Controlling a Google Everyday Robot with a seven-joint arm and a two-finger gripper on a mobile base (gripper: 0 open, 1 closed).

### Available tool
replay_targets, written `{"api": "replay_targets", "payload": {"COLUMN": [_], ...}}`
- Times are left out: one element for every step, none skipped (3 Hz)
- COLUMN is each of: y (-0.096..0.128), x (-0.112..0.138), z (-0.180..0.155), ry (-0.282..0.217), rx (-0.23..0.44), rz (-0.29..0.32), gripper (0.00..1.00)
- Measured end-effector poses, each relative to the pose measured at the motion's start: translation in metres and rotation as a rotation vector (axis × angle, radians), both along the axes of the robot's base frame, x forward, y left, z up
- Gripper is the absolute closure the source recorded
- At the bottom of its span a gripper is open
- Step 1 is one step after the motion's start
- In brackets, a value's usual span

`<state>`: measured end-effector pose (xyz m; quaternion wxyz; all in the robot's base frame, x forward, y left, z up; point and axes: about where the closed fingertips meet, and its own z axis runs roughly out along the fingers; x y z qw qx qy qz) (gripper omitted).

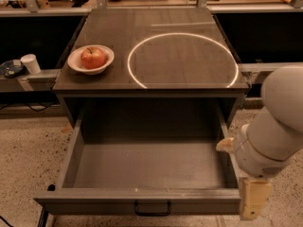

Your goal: Open top drawer

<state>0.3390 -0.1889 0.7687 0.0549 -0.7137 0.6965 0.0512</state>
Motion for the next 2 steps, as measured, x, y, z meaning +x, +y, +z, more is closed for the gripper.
{"api": "replay_targets", "payload": {"y": [-0.0068, -0.0068], "x": [0.0026, 0.0026], "z": [0.0054, 0.0054], "ry": [0.017, 0.017], "rx": [0.114, 0.114], "rz": [0.026, 0.026], "gripper": [0.0, 0.0]}}
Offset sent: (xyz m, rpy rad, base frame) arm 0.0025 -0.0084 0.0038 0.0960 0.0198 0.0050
